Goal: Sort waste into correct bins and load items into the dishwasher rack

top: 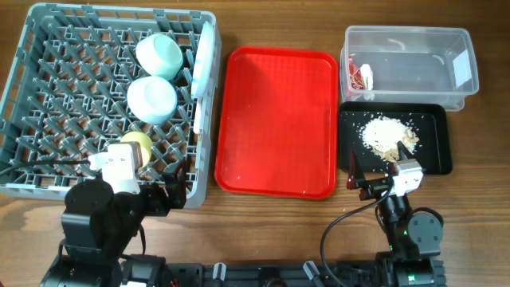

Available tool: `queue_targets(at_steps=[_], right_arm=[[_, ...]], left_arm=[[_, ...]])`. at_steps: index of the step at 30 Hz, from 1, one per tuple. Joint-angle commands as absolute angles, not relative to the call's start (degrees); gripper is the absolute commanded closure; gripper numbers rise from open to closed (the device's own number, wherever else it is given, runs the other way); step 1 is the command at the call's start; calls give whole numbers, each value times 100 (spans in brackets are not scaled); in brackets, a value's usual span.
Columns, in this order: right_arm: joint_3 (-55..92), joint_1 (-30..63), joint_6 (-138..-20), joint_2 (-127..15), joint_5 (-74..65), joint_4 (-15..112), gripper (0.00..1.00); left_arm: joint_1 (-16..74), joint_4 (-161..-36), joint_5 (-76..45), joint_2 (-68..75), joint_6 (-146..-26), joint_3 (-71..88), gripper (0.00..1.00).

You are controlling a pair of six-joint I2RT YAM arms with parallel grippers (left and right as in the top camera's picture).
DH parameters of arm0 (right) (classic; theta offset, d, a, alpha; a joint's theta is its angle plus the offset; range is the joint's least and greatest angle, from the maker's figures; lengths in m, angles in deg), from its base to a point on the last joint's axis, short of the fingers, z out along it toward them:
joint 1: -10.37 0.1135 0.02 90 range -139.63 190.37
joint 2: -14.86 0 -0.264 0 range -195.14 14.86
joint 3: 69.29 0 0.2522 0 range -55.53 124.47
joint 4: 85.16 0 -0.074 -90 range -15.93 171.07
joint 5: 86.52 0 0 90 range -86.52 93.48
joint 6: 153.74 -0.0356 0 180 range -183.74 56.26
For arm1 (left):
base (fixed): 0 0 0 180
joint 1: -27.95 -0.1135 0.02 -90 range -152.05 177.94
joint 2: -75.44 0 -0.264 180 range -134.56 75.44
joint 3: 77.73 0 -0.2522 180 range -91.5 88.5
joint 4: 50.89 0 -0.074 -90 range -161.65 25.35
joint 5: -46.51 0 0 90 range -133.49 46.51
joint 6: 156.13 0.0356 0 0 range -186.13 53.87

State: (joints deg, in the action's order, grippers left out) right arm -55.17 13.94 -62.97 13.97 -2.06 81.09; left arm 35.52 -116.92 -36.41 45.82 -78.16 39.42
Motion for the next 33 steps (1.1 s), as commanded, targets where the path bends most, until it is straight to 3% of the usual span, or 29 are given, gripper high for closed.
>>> queue_targets(at_steps=[1, 10, 16, 33], right_arm=[[-5523, 1416, -6225, 1465, -236, 8139, 0], [-5523, 1416, -6227, 1465, -234, 8139, 0], [-5523, 1416, -6225, 1465, -236, 8139, 0], [-5523, 1416, -6225, 1465, -236, 8139, 0]], left_arm=[[3578, -11681, -3714, 4614, -7700, 3977, 0], [3526, -11687, -4033, 4704, -7633, 3977, 0], [2970, -11148, -4098, 5239, -7534, 4441, 0], [2573, -6033, -4041, 7521, -7547, 8156, 0]])
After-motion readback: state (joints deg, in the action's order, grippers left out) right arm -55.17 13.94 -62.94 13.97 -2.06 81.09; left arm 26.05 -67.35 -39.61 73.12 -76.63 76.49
